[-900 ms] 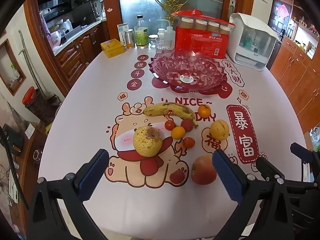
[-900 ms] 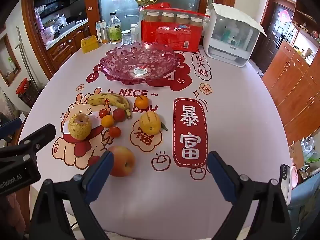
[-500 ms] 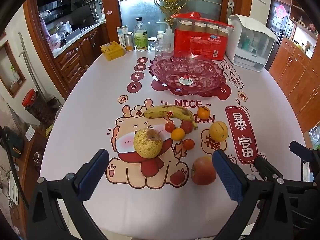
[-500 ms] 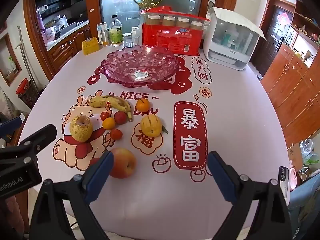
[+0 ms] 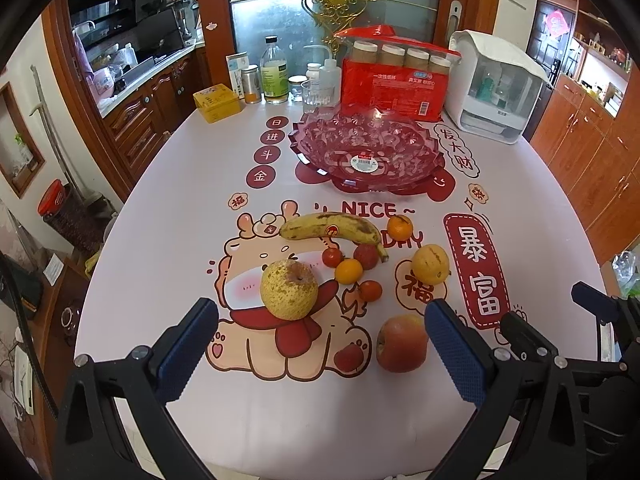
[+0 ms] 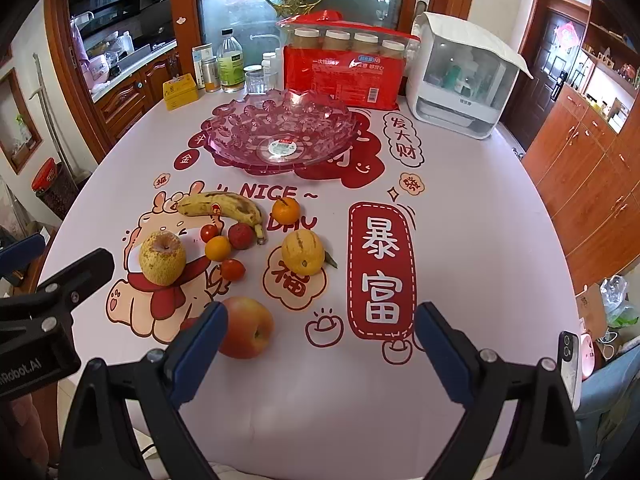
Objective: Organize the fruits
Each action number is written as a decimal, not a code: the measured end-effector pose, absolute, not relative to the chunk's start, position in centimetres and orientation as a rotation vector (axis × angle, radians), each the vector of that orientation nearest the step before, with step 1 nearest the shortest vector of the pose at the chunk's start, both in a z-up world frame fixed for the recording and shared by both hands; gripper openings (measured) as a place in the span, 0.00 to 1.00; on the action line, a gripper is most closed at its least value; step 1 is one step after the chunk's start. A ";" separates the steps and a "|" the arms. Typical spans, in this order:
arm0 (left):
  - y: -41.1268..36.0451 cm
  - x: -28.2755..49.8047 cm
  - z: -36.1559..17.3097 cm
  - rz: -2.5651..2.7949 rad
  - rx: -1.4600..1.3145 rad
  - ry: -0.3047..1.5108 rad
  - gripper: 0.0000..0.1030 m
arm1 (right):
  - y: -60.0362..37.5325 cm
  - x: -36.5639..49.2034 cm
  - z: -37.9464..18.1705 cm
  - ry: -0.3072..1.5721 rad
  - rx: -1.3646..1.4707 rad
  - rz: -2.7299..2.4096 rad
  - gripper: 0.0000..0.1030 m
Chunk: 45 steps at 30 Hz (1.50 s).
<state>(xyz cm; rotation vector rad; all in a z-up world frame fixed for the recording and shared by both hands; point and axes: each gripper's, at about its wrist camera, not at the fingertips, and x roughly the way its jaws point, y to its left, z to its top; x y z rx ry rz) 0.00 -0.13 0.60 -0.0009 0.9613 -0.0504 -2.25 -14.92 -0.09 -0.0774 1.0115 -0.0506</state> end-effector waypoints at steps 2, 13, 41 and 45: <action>-0.2 0.1 0.6 -0.053 0.001 0.964 0.99 | -15.0 -2.2 0.0 1.012 -0.077 -0.051 0.92; -0.5 -0.1 0.6 -0.085 -0.002 0.962 0.99 | -15.0 -2.4 0.1 1.006 -0.076 -0.050 0.92; -0.4 -0.4 1.6 -0.118 0.005 0.923 0.99 | -14.7 -2.8 1.0 0.962 -0.077 -0.065 0.92; -0.4 -0.4 1.6 -0.121 0.001 0.926 0.99 | -14.6 -2.9 1.0 0.955 -0.078 -0.061 0.92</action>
